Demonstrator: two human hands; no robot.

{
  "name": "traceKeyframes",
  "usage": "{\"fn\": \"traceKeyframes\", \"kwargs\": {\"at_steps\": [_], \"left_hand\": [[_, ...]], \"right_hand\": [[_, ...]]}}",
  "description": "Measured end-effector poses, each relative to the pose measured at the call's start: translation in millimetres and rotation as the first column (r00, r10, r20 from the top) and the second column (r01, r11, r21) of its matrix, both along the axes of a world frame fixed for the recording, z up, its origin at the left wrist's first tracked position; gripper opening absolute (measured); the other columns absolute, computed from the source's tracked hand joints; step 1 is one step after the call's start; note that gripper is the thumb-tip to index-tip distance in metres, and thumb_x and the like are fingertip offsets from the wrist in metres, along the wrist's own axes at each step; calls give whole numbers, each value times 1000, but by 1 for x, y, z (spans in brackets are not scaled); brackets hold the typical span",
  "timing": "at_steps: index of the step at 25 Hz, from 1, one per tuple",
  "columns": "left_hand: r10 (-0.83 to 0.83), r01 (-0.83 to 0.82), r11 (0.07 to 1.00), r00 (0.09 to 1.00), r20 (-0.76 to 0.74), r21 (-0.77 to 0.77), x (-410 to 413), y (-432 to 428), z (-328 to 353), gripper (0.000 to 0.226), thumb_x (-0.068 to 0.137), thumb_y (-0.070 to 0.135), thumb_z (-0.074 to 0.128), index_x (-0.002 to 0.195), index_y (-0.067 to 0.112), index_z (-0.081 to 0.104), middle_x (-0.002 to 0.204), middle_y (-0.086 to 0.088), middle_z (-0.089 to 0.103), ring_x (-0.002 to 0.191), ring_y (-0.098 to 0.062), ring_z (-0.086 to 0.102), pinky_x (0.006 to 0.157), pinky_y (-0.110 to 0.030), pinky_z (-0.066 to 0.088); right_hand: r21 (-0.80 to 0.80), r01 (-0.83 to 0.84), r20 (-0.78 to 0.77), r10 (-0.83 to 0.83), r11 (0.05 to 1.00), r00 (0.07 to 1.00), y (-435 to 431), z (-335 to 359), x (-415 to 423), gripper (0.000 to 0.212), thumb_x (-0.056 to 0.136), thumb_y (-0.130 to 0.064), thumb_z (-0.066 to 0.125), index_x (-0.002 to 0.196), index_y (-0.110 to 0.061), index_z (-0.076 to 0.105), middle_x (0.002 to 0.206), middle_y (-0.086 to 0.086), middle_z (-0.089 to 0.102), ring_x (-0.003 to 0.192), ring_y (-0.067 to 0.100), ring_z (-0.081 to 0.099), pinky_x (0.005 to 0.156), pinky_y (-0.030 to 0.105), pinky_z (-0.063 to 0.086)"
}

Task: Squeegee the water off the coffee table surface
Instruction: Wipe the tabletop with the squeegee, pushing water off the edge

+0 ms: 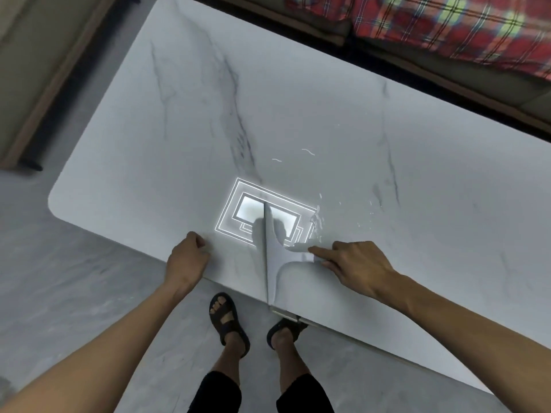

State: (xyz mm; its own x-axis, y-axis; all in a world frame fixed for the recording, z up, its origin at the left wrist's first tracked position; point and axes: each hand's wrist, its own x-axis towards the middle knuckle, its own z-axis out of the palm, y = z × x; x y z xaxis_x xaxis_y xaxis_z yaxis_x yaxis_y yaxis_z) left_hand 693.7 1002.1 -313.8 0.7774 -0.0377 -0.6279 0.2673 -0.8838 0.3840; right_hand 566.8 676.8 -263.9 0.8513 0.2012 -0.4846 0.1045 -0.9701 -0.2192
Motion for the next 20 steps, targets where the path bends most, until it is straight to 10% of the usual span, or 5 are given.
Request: {"fn": "traceKeyframes", "kwargs": {"at_steps": [9,20], "left_hand": [[223,-221,972,975,-8,79,71,27,-16,21,85,10,41,105,16,45,97,-7,58,85,-29,56,70,-36,43],[-219,222,974,973,79,-43,161,-92,-40,25,85,-3,49,108,4,54,126,-20,45,107,-36,52,79,-32,39]], "right_hand": [[102,-265,5,266,959,964,115,-43,158,41,104,-37,31,144,-43,36,108,5,65,89,31,64,62,31,36],[-47,420,-9,-421,906,907,-79,-29,153,40,101,-42,30,140,-52,36,87,-2,62,84,29,62,64,33,40]]}}
